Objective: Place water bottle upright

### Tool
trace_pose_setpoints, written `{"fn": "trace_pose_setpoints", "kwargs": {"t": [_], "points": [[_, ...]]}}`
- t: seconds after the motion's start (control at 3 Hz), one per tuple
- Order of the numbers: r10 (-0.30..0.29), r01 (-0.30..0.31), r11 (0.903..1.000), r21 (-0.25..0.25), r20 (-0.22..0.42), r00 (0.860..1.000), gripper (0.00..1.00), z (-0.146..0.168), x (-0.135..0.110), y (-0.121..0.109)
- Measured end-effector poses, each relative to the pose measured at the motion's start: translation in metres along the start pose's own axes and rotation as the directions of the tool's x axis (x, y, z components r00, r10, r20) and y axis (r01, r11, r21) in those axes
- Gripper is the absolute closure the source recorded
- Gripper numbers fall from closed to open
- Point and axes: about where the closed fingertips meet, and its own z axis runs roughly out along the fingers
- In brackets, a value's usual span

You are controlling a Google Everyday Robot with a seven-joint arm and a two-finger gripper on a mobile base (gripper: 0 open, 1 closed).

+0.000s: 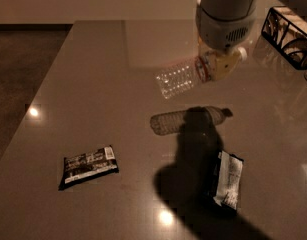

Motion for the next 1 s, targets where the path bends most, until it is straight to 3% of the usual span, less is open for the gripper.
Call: {"fn": "trace_pose_setpoints", "kwargs": {"t": [0.33,0.67,1.0], "points": [[-0.19,0.201,0.9731,0.113,-0.096,0.977,1.0,-0.012,0.006,-0.032],[-0.352,0.367,0.9134,0.176,-0.112,0.929,1.0,-0.017,0.0,-0.061],[-0.411,0.428,0.8864,0.175,-0.126,0.903,1.0,-0.02,0.0,-0.061]]}}
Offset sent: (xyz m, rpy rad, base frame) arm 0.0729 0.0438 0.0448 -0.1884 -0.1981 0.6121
